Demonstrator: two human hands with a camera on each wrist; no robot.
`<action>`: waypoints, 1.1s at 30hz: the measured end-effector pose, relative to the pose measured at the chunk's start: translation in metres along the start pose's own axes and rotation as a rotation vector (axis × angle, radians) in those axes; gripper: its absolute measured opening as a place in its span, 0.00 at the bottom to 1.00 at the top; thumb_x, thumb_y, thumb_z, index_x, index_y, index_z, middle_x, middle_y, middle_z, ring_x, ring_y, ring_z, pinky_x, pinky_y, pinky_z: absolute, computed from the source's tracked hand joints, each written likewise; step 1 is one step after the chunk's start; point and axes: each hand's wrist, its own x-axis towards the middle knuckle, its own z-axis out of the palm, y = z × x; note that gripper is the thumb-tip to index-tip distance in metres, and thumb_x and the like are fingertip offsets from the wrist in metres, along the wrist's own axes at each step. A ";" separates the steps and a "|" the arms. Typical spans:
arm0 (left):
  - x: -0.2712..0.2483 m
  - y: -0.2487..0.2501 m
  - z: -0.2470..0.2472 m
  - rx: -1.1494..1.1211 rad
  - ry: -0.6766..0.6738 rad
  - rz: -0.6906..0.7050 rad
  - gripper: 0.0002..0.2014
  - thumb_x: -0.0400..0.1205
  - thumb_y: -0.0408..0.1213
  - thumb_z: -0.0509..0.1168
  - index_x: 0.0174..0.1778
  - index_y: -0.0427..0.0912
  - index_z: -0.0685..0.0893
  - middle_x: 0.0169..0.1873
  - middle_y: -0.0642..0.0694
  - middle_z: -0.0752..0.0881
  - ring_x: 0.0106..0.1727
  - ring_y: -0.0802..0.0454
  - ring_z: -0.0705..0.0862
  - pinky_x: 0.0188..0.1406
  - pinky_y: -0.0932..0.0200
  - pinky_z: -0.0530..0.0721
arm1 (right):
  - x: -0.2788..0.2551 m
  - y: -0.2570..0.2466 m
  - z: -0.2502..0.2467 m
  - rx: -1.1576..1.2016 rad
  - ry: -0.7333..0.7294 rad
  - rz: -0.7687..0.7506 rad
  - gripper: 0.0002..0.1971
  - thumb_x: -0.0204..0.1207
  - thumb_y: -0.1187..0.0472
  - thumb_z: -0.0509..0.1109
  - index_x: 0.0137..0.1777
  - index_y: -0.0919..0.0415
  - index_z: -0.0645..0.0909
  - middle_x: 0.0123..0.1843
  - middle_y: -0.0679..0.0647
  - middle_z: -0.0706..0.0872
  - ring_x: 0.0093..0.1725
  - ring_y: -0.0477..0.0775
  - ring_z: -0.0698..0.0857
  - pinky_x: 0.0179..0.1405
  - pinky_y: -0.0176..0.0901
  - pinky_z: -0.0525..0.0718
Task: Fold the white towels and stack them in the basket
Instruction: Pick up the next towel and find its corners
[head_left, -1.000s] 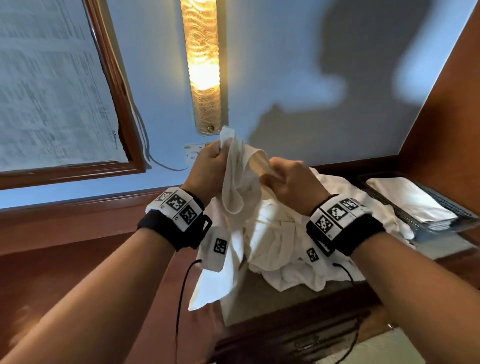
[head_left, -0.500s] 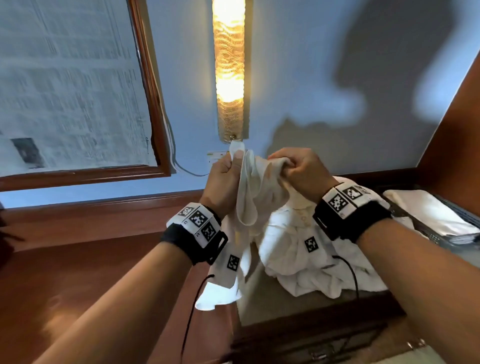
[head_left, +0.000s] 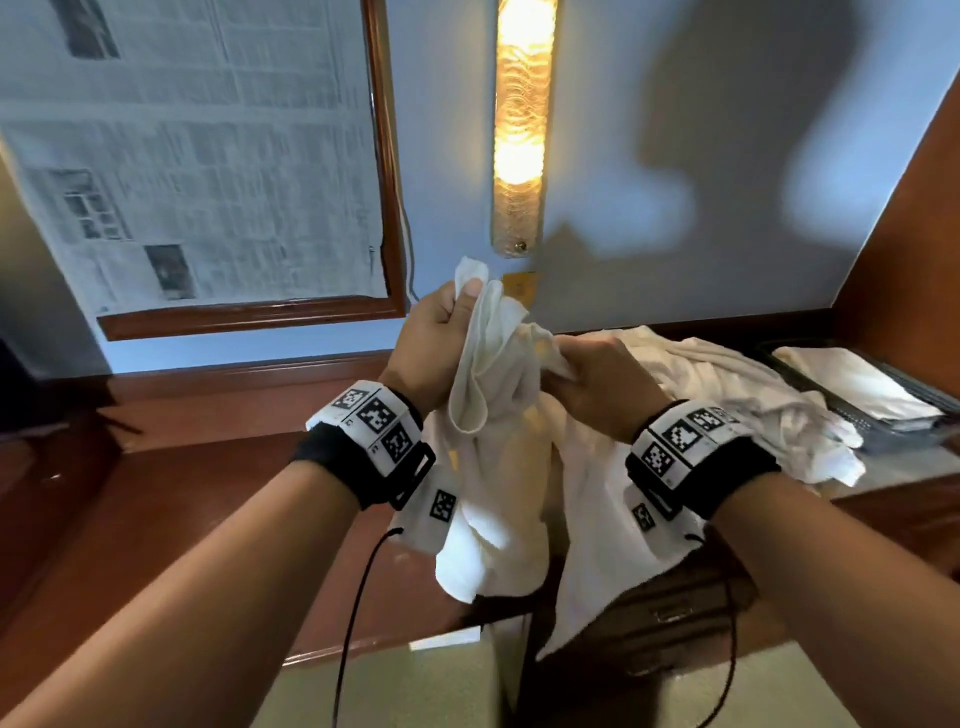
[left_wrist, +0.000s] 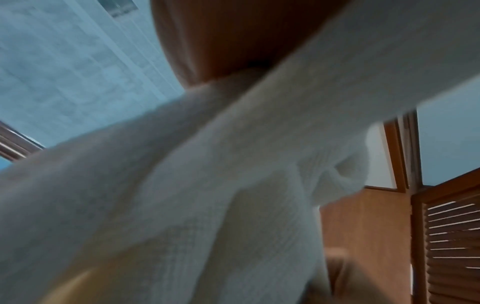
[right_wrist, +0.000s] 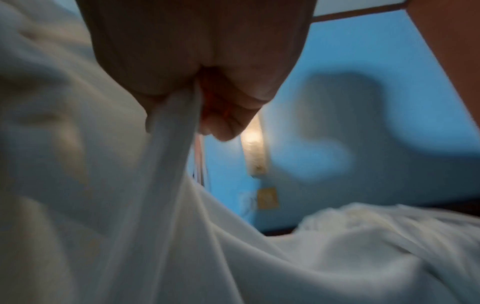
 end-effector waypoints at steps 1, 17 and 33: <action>-0.011 0.003 -0.012 -0.005 0.001 0.007 0.20 0.81 0.61 0.62 0.32 0.49 0.79 0.29 0.51 0.82 0.37 0.49 0.77 0.46 0.46 0.76 | -0.007 -0.002 0.008 -0.030 -0.020 0.046 0.14 0.76 0.53 0.76 0.39 0.65 0.84 0.35 0.62 0.86 0.37 0.63 0.82 0.37 0.45 0.68; -0.127 0.013 -0.121 0.112 0.115 -0.115 0.20 0.92 0.43 0.57 0.32 0.45 0.76 0.23 0.57 0.81 0.27 0.61 0.76 0.32 0.62 0.75 | -0.005 -0.126 0.081 0.256 0.046 -0.125 0.08 0.72 0.67 0.68 0.41 0.65 0.90 0.39 0.54 0.89 0.39 0.47 0.83 0.44 0.37 0.78; -0.131 0.043 -0.204 0.223 0.194 -0.123 0.21 0.89 0.56 0.58 0.34 0.49 0.78 0.29 0.49 0.79 0.37 0.49 0.75 0.42 0.50 0.74 | -0.051 -0.095 0.141 0.266 -0.365 0.181 0.09 0.76 0.58 0.77 0.34 0.55 0.87 0.30 0.53 0.86 0.31 0.47 0.81 0.35 0.46 0.80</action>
